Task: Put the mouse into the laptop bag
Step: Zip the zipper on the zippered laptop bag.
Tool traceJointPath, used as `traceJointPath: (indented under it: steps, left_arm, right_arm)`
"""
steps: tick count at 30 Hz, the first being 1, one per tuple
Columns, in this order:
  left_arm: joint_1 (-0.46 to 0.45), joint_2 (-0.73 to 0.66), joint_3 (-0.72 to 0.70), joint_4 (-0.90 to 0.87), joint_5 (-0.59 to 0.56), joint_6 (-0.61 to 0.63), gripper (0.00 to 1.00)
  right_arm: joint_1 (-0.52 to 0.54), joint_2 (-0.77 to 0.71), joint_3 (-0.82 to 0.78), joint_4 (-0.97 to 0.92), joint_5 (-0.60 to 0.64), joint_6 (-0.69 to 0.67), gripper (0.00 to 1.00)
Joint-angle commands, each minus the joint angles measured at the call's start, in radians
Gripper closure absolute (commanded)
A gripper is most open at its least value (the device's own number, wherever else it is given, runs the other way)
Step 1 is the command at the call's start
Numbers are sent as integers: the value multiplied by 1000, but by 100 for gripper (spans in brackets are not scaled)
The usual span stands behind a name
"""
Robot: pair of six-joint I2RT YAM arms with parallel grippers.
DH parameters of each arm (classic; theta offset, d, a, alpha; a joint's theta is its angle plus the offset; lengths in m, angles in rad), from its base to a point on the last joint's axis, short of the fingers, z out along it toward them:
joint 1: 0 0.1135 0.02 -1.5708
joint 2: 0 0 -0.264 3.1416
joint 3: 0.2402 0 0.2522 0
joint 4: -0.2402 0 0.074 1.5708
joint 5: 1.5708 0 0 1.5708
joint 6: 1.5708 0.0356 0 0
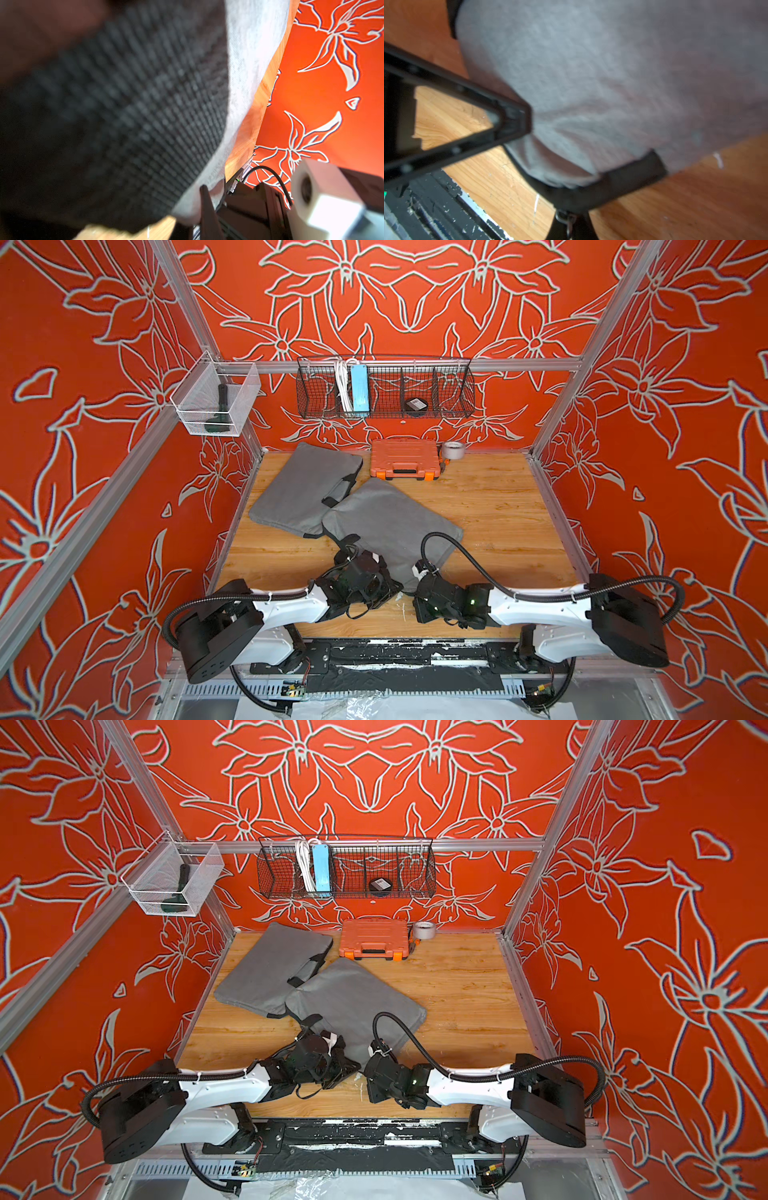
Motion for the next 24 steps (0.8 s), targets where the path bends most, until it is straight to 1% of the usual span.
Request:
traceJointPath:
  steps: [1,7,11,13,16,20,21,22,23,24]
  left_arm:
    - [39,-42,-16,-52,-49,22,100]
    - [41,-95,-39,-54,-57,19,100]
    - [41,-97,-39,-39,-35,21,100]
    - [41,-84,-37,-21,-17,25,100]
    - [39,-55,-24,0,10,30,100]
    - [39,-48,-14,-17,-4,33,100]
    - [39,-49,-12,-29,-11,33,100]
    - [39,-52,-10,-46,-19,33,100]
    - [39,-58,-10,-62,-29,33,100]
    - [39,-65,-10,-77,-41,34,100]
  right_arm:
    - [-15,-22,-54,-76,68,48,100]
    - [-112,-24,-81,-91,31,54,100]
    - [-239,-26,-81,-118,-11,35,100]
    - [-284,-33,-79,-123,-25,22,100]
    - [-307,-43,-61,-150,-11,13,100]
    - [-318,-39,-45,-186,-11,2,100]
    - [-321,-41,-40,-204,-2,4,91]
    - [-325,-46,-35,-227,13,8,74]
    - [-332,-57,-33,-249,29,11,60]
    - [-339,-69,-32,-263,37,14,51]
